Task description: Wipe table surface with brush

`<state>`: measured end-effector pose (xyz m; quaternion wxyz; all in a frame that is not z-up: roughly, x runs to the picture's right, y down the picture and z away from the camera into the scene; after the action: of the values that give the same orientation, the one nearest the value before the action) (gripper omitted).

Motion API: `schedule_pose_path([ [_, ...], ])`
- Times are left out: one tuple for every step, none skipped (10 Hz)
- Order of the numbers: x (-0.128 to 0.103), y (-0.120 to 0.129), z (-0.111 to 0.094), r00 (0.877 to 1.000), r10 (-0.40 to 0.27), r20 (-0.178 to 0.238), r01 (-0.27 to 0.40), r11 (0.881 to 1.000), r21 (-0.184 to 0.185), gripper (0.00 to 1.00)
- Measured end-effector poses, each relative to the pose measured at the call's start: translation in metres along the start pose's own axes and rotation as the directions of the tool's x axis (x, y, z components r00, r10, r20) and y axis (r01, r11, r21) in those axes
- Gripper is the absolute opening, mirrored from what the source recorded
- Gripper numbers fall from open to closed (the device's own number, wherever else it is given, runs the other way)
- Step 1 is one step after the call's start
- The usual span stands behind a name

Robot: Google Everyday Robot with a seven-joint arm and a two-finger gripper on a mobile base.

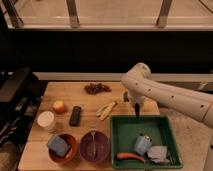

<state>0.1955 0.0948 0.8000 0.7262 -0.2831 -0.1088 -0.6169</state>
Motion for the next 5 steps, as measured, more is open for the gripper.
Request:
schedule_pose_path([
  [0.000, 0.000, 0.000, 1.000, 0.000, 0.001, 0.000, 1.000, 0.001, 0.00],
  [0.000, 0.000, 0.002, 1.000, -0.001, 0.008, 0.001, 1.000, 0.006, 0.00],
  [0.004, -0.003, 0.005, 1.000, -0.005, 0.015, 0.004, 0.999, 0.035, 0.00],
  [0.009, -0.006, 0.006, 1.000, -0.007, 0.018, 0.006, 0.998, 0.061, 0.00],
  [0.013, -0.008, 0.008, 1.000, -0.005, 0.020, 0.003, 0.996, 0.089, 0.00],
])
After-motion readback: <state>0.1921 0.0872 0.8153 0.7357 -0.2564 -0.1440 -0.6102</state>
